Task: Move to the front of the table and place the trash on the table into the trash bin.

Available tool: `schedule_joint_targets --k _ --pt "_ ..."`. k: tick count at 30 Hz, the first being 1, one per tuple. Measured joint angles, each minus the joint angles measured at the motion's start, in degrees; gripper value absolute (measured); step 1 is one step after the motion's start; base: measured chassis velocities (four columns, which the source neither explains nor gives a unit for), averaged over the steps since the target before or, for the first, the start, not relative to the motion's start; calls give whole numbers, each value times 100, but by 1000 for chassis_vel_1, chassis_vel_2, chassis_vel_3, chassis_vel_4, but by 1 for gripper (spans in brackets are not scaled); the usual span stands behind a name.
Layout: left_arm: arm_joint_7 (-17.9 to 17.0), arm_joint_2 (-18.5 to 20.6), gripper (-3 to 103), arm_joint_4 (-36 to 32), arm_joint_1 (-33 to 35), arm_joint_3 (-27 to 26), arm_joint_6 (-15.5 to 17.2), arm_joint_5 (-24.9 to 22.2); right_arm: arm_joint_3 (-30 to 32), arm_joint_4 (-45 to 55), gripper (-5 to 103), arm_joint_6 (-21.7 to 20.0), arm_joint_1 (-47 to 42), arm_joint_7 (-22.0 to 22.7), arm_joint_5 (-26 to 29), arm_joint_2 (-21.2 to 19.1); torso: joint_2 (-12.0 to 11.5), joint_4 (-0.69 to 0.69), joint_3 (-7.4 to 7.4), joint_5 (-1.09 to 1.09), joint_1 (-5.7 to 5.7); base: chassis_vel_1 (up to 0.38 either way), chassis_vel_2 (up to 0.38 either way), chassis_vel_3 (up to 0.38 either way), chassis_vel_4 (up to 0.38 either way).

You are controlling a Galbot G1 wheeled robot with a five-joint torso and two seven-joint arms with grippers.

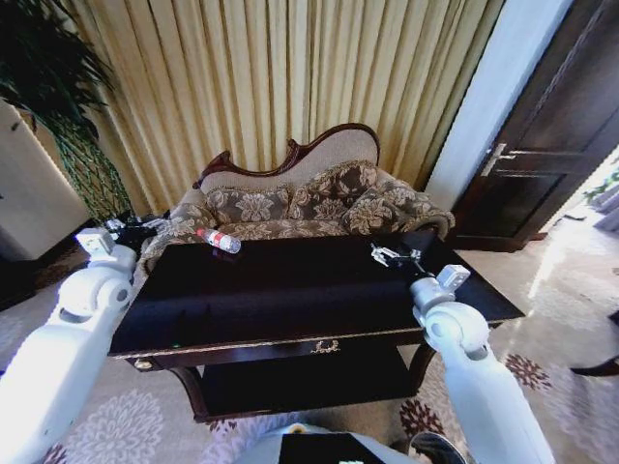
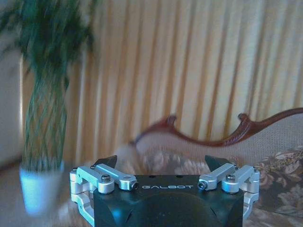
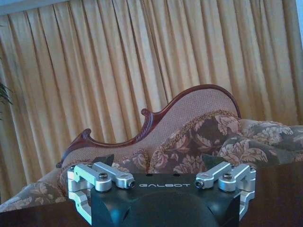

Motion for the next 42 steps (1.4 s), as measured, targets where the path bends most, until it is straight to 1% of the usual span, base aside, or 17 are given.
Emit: schedule_joint_targets --k 1,2,3,5,6,7,10,12,14,17,19,20,22,28,33,37,42 --pt "0 0 100 0 0 0 0 0 0 0 100 0 0 0 0 0 0 0 0 0 0 0 0 0 0" --pt "-378 -5 100 82 -207 113 69 -423 -21 0 100 3 -24 0 -42 43 0 0 0 0 0 0 0 0 0" --pt "-378 -5 100 82 -207 113 69 -423 -21 0 100 3 -24 0 -42 43 0 0 0 0 0 0 0 0 0" --pt "-938 -71 100 410 -660 389 164 -1062 -73 3 100 8 -59 0 -99 107 0 2 0 0 0 0 0 0 0" --pt "-1103 -113 100 570 -858 524 164 -1218 -85 10 100 9 -68 0 -114 120 0 2 0 -1 0 0 0 0 0" --pt "-1103 -113 100 570 -858 524 164 -1218 -85 10 100 9 -68 0 -114 120 0 2 0 -1 0 0 0 0 0" --pt "-1637 -317 100 1239 -1684 1010 137 -1790 -86 44 100 11 -102 0 -124 121 0 2 1 -2 0 0 0 0 0" --pt "-1750 -364 100 1390 -1869 1111 120 -1874 -74 50 100 11 -117 0 -124 112 0 1 0 -1 0 0 0 0 0" --pt "-2094 -544 100 1840 -2405 1486 39 -2053 -8 74 100 12 -176 0 -124 87 0 -1 1 0 1 0 0 0 0" --pt "-2291 -640 100 2006 -2619 1655 17 -2145 15 80 100 13 -200 0 -124 85 0 -1 0 0 0 0 0 0 0" --pt "-2796 -864 100 2196 -2957 1914 -12 -2432 41 81 100 17 -237 0 -126 96 0 0 0 0 0 0 0 0 0" --pt "-2796 -864 100 2196 -2957 1914 -12 -2432 41 81 100 17 -237 0 -126 96 0 0 0 0 0 0 0 0 0" --pt "-3147 -1108 100 2400 -3253 2158 -87 -2590 28 62 100 21 -239 0 -139 119 0 3 0 0 0 0 0 0 0" --pt "-3614 -1558 100 2784 -3771 2342 -131 -3029 -14 38 100 24 -227 0 -146 132 0 0 1 2 0 0 0 0 0" --pt "-3785 -1843 100 3075 -4114 2416 -149 -3265 -3 -1 100 29 -250 0 -148 79 0 2 0 1 0 0 0 0 0" --pt "-4197 -2211 100 3276 -4345 2408 -358 -3644 -51 -66 100 32 -197 0 -148 55 0 0 0 1 0 0 0 0 0" --pt "-4528 -2516 100 3412 -4399 2384 -694 -3697 -102 -124 100 36 -170 0 -176 95 -1 0 0 1 0 0 0 0 0"
